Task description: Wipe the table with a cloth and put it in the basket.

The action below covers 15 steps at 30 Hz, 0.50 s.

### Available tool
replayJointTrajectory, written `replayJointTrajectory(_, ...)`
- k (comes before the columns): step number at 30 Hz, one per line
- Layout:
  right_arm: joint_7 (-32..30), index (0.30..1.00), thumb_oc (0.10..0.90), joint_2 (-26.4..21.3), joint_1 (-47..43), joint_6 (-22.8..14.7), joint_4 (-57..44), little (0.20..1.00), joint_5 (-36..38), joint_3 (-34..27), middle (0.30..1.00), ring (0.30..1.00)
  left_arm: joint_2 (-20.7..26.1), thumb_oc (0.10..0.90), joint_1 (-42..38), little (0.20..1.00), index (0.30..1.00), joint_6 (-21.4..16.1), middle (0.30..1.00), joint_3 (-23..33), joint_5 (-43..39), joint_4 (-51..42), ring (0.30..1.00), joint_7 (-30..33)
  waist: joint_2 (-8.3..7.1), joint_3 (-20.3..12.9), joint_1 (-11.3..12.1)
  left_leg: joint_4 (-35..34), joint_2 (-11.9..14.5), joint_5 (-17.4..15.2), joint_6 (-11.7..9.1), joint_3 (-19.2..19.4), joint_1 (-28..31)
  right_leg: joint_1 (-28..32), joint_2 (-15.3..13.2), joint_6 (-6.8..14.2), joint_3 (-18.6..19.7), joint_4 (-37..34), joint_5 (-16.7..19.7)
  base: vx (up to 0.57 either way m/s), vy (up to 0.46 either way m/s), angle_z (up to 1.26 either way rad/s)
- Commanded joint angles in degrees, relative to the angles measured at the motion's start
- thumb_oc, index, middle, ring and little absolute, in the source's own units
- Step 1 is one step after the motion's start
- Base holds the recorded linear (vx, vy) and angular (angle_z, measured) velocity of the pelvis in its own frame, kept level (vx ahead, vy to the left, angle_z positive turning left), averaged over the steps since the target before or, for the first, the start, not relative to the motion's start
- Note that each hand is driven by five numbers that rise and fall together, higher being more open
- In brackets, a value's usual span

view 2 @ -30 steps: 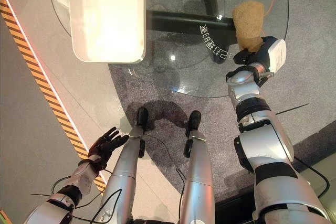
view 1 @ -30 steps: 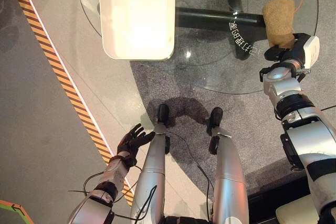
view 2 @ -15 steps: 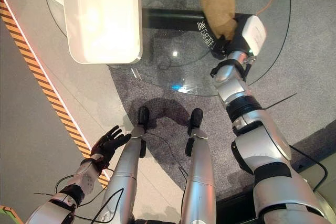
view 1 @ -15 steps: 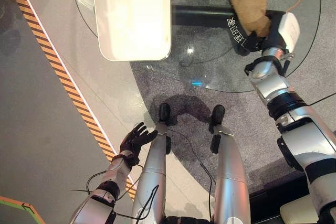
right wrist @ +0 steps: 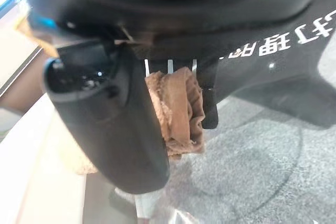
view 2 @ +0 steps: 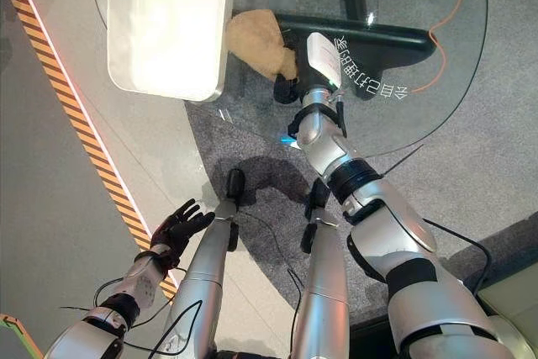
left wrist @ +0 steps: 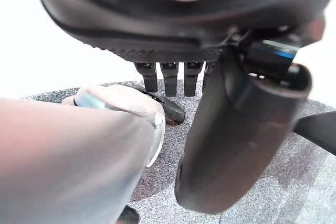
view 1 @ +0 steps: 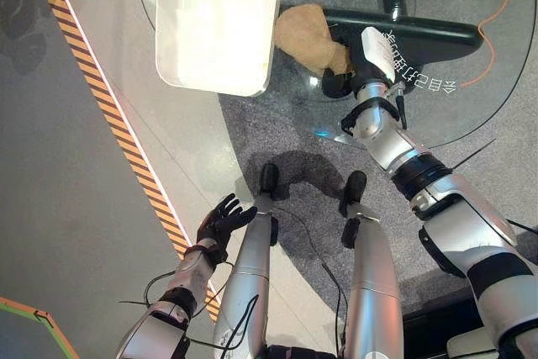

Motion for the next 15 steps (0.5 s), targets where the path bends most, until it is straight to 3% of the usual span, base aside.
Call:
replayJointTrajectory(1,1.35,0.3,0.1,-0.2,-0.16,-2.61,-4.4,0.2,-3.38,2.02,0.3,0.3,-0.38,0.8,1.05,0.9,0.9,-0.89,0.9,-1.38,-1.45,-0.53,0.9,1.07,2.37,-1.17,-0.13,2.13,-5.41,-1.58,7.56,7.06,-0.67,0.2,3.07,-2.47,-3.76,-2.28,1.31,0.0,0.0,0.0)
replayJointTrajectory(10,1.04,0.3,0.1,-0.17,0.18,-2.34,-2.91,0.2,-4.18,2.27,0.3,0.3,-0.45,0.8,0.55,0.9,0.9,-0.89,0.9,-1.52,-1.5,0.05,0.9,1.03,2.37,-1.17,-0.22,2.31,-5.37,-1.56,7.51,7.1,-0.79,0.01,2.95,-2.39,-3.82,-2.1,1.42,0.0,0.0,0.0)
replayJointTrajectory(15,-4.47,0.3,0.1,-0.71,-0.25,-1.13,-0.64,0.2,-3.15,1.15,0.3,0.3,-0.4,0.8,0.32,0.9,0.9,-1.02,0.9,-1.81,-2.07,0.38,0.9,0.88,2.45,-1.17,-0.26,2.45,-5.15,-1.62,7.52,7.23,-1.0,-0.22,2.88,-2.32,-3.81,-1.95,1.58,0.0,0.0,0.0)
